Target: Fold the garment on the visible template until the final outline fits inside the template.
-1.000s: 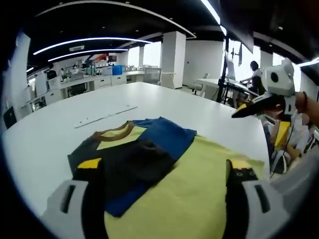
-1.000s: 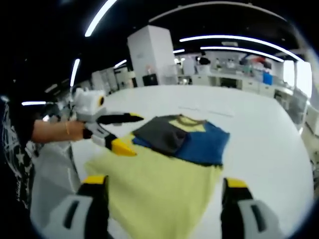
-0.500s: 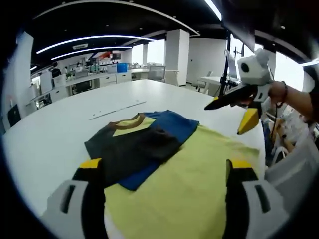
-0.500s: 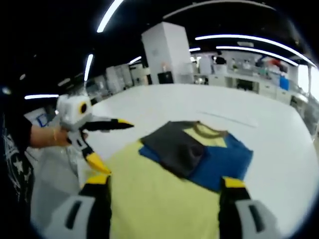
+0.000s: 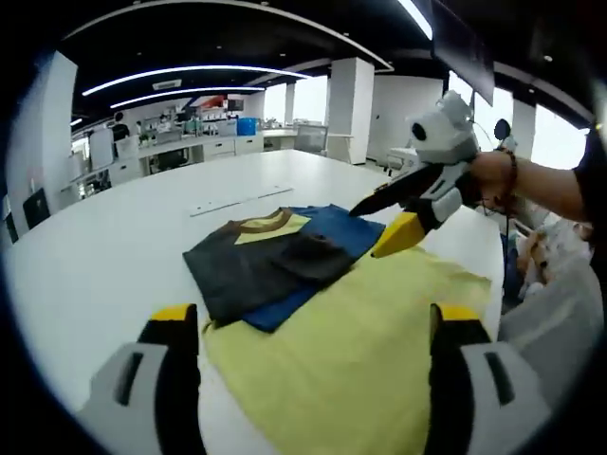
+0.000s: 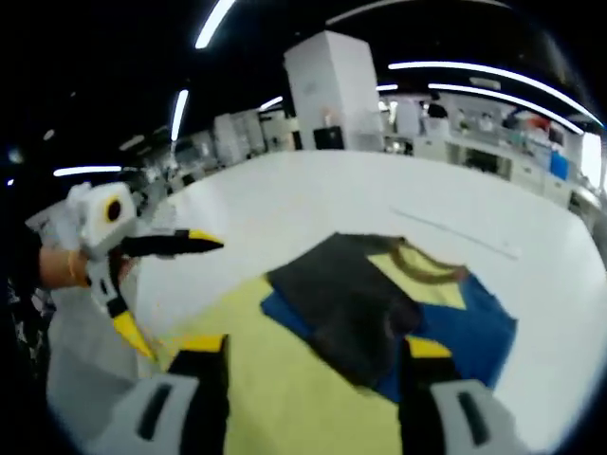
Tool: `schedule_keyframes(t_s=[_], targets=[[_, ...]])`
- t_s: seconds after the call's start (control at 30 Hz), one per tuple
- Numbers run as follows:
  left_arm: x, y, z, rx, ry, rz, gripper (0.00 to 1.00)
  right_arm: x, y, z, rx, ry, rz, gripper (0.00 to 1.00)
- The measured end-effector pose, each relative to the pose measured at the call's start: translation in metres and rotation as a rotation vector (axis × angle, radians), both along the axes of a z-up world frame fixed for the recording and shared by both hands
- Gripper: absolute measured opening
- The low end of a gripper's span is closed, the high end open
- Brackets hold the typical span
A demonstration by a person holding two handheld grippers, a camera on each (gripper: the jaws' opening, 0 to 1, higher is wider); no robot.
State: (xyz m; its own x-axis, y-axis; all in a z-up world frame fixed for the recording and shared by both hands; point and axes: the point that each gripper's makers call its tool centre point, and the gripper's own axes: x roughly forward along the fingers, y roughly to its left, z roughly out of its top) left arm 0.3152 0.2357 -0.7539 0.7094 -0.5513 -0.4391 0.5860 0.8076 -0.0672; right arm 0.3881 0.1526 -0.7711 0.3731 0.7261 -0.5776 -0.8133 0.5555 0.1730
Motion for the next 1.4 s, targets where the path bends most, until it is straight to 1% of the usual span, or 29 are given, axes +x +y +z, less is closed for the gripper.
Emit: schedule_keyframes(t_s=[0.1, 0.17, 0.33, 0.47, 0.53, 0.63, 0.7, 0.77, 0.87, 0.9, 1.0, 1.07, 1.1, 1.27, 1.4], targets=[[-0.003, 0.005, 0.001, -0.024, -0.002, 0.011, 0.99, 0.004, 0.009, -0.007, -0.006, 0.005, 0.013, 0.64], [-0.009, 0.004, 0.000, -0.014, 0.004, 0.012, 0.99, 0.009, 0.015, -0.012, -0.012, 0.010, 0.020, 0.60], [-0.017, 0.009, -0.001, -0.017, 0.013, 0.021, 0.99, 0.015, 0.026, -0.026, -0.033, 0.021, 0.042, 0.55], [-0.018, 0.014, -0.004, -0.012, 0.021, 0.027, 0.99, 0.016, 0.030, -0.036, -0.053, 0.033, 0.059, 0.51], [-0.020, 0.015, -0.004, -0.014, 0.025, 0.033, 0.99, 0.016, 0.032, -0.045, -0.082, 0.037, 0.076, 0.48], [-0.022, 0.019, -0.007, -0.012, 0.034, 0.043, 0.99, 0.019, 0.029, -0.054, -0.168, -0.017, 0.110, 0.40], [-0.024, 0.020, -0.009, -0.007, 0.038, 0.049, 0.99, 0.021, 0.028, -0.060, -0.182, -0.026, 0.115, 0.35], [-0.025, 0.022, -0.012, 0.013, 0.044, 0.053, 0.99, 0.017, 0.029, -0.061, -0.202, -0.018, 0.131, 0.28], [-0.024, 0.028, -0.013, 0.012, 0.046, 0.061, 0.99, 0.013, 0.025, -0.064, -0.247, -0.024, 0.140, 0.18], [-0.024, 0.028, -0.013, 0.011, 0.046, 0.062, 0.99, 0.014, 0.023, -0.065, -0.257, -0.028, 0.147, 0.16], [-0.023, 0.031, -0.014, 0.013, 0.048, 0.070, 0.99, 0.014, 0.021, -0.064, -0.254, -0.031, 0.145, 0.07], [-0.023, 0.031, -0.015, 0.017, 0.049, 0.071, 0.99, 0.015, 0.021, -0.062, -0.239, -0.026, 0.141, 0.00], [-0.023, 0.031, -0.015, 0.019, 0.050, 0.070, 0.99, 0.015, 0.023, -0.060, -0.232, -0.029, 0.136, 0.00], [-0.022, 0.030, -0.016, 0.020, 0.056, 0.071, 0.99, 0.018, 0.020, -0.060, -0.228, -0.023, 0.123, 0.00], [-0.020, 0.031, -0.015, 0.026, 0.050, 0.078, 0.99, 0.021, 0.015, -0.053, -0.220, -0.034, 0.099, 0.00]])
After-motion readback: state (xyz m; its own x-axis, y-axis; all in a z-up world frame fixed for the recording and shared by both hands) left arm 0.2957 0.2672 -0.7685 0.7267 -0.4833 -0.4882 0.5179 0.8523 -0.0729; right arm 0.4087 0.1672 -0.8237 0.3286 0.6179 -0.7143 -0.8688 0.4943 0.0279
